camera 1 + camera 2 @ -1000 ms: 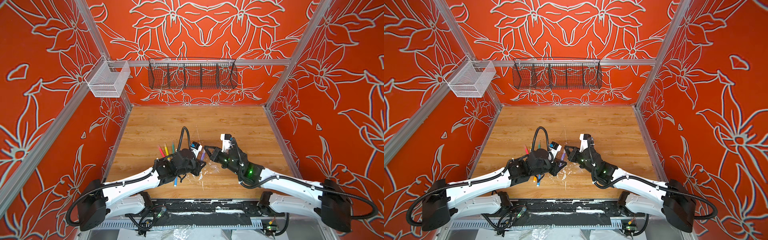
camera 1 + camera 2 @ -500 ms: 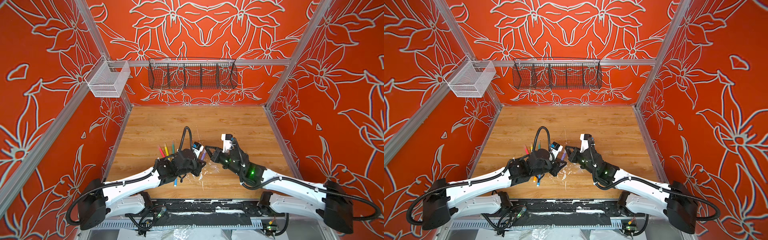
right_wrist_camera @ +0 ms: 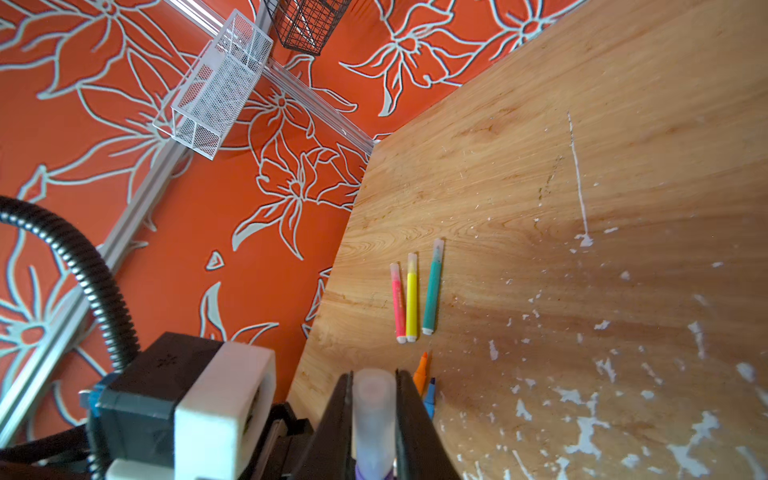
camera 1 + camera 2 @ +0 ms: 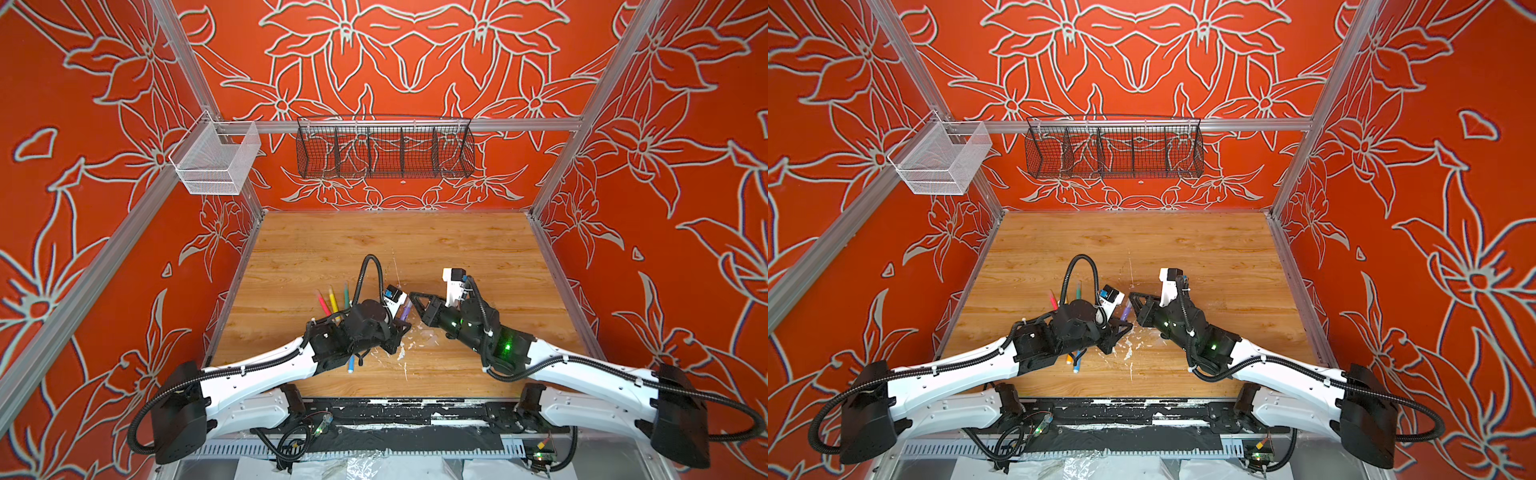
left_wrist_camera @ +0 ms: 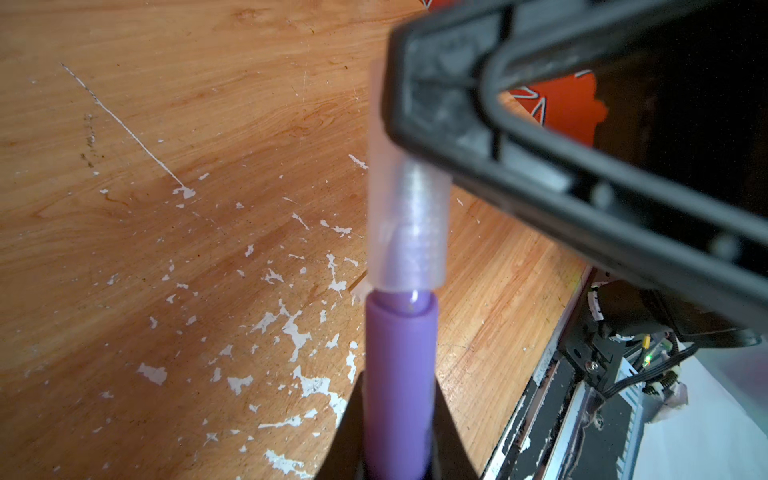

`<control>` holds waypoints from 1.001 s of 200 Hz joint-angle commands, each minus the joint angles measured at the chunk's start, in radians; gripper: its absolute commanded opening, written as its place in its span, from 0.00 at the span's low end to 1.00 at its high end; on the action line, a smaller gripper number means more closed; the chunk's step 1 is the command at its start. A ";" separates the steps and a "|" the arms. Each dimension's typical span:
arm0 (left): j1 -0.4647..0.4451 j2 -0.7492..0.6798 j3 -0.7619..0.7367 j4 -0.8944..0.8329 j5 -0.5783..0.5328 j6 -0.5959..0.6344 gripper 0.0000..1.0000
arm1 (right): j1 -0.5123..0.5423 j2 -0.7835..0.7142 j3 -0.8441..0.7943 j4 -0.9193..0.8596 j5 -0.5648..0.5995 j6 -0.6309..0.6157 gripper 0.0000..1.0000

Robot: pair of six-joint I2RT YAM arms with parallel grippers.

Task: Insert the pens into the pen caps
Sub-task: 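Release the cap and raise the right gripper above the marker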

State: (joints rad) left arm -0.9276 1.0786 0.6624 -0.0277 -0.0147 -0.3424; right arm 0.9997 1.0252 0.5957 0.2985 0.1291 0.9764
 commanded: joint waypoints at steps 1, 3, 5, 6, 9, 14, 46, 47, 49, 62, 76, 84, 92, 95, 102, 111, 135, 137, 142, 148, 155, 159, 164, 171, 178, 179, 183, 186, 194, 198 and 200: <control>0.011 -0.037 -0.011 0.125 -0.037 0.017 0.00 | 0.025 -0.022 0.016 -0.045 -0.057 0.001 0.34; 0.012 -0.038 -0.014 0.127 -0.036 0.017 0.00 | 0.025 -0.023 0.018 -0.047 -0.057 0.001 0.35; 0.012 -0.040 -0.015 0.129 -0.036 0.018 0.00 | 0.025 -0.024 0.020 -0.047 -0.058 0.001 0.36; 0.012 -0.041 -0.017 0.131 -0.037 0.017 0.00 | 0.025 -0.025 0.020 -0.048 -0.058 0.000 0.36; 0.012 -0.042 -0.020 0.133 -0.036 0.018 0.00 | 0.025 -0.027 0.022 -0.048 -0.059 -0.001 0.37; 0.012 -0.045 -0.025 0.137 -0.037 0.019 0.00 | 0.025 -0.030 0.025 -0.050 -0.060 -0.002 0.38; 0.012 -0.049 -0.049 0.156 -0.037 0.026 0.00 | 0.025 -0.059 0.040 -0.066 -0.057 -0.012 0.49; 0.012 -0.049 -0.049 0.156 -0.037 0.027 0.00 | 0.025 -0.060 0.041 -0.067 -0.057 -0.012 0.50; 0.012 -0.049 -0.051 0.157 -0.039 0.027 0.00 | 0.025 -0.063 0.042 -0.069 -0.056 -0.014 0.50; 0.012 -0.046 -0.056 0.162 -0.046 0.029 0.00 | 0.025 -0.085 0.042 -0.079 -0.045 -0.022 0.50; 0.012 -0.045 -0.064 0.172 -0.051 0.038 0.00 | 0.025 -0.119 0.045 -0.102 -0.019 -0.036 0.50; 0.012 -0.045 -0.073 0.185 -0.046 0.050 0.00 | 0.025 -0.140 0.049 -0.121 0.000 -0.045 0.49; 0.011 -0.045 -0.086 0.207 -0.036 0.066 0.00 | 0.025 -0.162 0.054 -0.145 0.020 -0.055 0.47; 0.012 -0.046 -0.094 0.221 -0.033 0.075 0.00 | 0.024 -0.168 0.059 -0.154 0.027 -0.057 0.46; 0.012 -0.047 -0.111 0.252 -0.027 0.089 0.00 | 0.025 -0.179 0.069 -0.177 0.045 -0.064 0.45; 0.012 -0.051 -0.130 0.287 -0.024 0.109 0.00 | 0.025 -0.184 0.089 -0.212 0.065 -0.072 0.44; 0.011 -0.057 -0.156 0.335 -0.014 0.167 0.00 | 0.024 -0.156 0.122 -0.229 0.076 -0.086 0.45; 0.011 -0.058 -0.158 0.337 -0.017 0.171 0.00 | 0.024 -0.152 0.124 -0.228 0.075 -0.087 0.45; 0.011 -0.059 -0.160 0.341 -0.020 0.180 0.00 | 0.024 -0.142 0.130 -0.225 0.071 -0.088 0.45; 0.011 -0.059 -0.163 0.346 -0.026 0.191 0.00 | 0.024 -0.130 0.139 -0.220 0.068 -0.091 0.45; 0.011 -0.061 -0.165 0.350 -0.029 0.200 0.00 | 0.024 -0.112 0.150 -0.220 0.067 -0.093 0.44; 0.011 -0.062 -0.166 0.353 -0.030 0.206 0.00 | 0.024 -0.103 0.156 -0.220 0.068 -0.094 0.44; 0.011 -0.063 -0.168 0.354 -0.030 0.211 0.00 | 0.024 -0.092 0.162 -0.220 0.070 -0.097 0.45; 0.010 -0.067 -0.170 0.356 -0.030 0.216 0.00 | 0.024 -0.076 0.173 -0.223 0.077 -0.099 0.45; 0.011 -0.070 -0.173 0.358 -0.028 0.218 0.00 | 0.023 -0.059 0.182 -0.227 0.083 -0.101 0.45; 0.011 -0.071 -0.173 0.359 -0.028 0.219 0.00 | 0.023 -0.057 0.184 -0.227 0.085 -0.102 0.45; 0.010 -0.073 -0.176 0.361 -0.026 0.220 0.00 | 0.022 -0.048 0.188 -0.229 0.089 -0.102 0.45; 0.010 -0.075 -0.177 0.363 -0.024 0.220 0.00 | 0.022 -0.041 0.192 -0.229 0.091 -0.103 0.44; 0.011 -0.080 -0.183 0.368 -0.024 0.220 0.00 | 0.022 -0.025 0.200 -0.228 0.093 -0.105 0.45; 0.010 -0.081 -0.186 0.369 -0.022 0.220 0.00 | 0.021 -0.017 0.205 -0.227 0.093 -0.105 0.44; 0.010 -0.082 -0.187 0.370 -0.021 0.220 0.00 | 0.020 -0.012 0.207 -0.225 0.092 -0.106 0.45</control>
State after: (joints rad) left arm -0.9173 1.0233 0.4889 0.2798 -0.0429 -0.1581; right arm 1.0225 0.9791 0.7567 0.0875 0.1833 0.8886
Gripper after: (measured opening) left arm 0.146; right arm 0.446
